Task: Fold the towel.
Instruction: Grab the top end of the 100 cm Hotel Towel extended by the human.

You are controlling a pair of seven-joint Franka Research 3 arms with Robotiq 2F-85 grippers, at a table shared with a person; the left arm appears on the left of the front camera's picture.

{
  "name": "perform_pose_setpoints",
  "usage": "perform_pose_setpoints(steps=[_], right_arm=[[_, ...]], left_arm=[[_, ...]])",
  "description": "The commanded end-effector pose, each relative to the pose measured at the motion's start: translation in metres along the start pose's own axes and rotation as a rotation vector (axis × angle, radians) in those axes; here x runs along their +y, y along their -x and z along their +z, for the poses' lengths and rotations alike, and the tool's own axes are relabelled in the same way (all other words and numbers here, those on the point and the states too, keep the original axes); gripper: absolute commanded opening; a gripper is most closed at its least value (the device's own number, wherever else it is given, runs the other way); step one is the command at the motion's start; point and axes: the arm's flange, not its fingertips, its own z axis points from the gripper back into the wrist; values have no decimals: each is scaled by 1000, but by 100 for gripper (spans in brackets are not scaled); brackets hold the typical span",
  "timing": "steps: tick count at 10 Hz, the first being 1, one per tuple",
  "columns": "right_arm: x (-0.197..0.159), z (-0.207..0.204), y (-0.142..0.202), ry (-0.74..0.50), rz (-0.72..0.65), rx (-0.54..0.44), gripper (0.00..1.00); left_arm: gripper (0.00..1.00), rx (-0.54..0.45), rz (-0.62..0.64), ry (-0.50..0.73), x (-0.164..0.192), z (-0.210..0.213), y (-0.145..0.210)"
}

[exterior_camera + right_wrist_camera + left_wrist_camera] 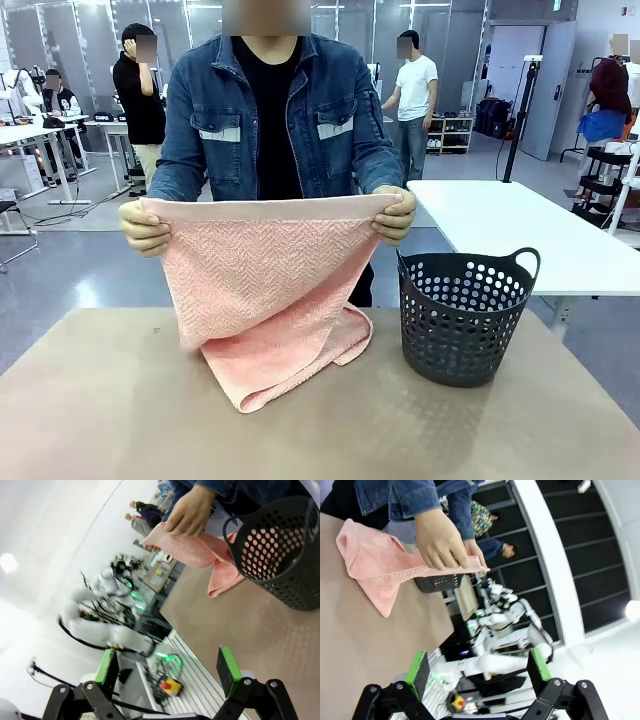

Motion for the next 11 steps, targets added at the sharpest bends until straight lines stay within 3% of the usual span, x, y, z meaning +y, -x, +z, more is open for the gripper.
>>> perform_pose_setpoints(steps=[1, 4, 7, 11], right_arm=[[45, 1, -15, 159, 277, 140, 100], [143, -55, -45, 396, 688, 415, 100], [196, -136, -42, 509, 960, 650, 100], [208, -160, -28, 486, 1005, 719, 100]], left_arm=[[100, 117, -254, -167, -53, -7, -3], [100, 333, -721, -492, -152, -57, -7], [100, 493, -1086, -681, -189, -139, 12], [100, 486, -1211, -672, -198, -169, 32]])
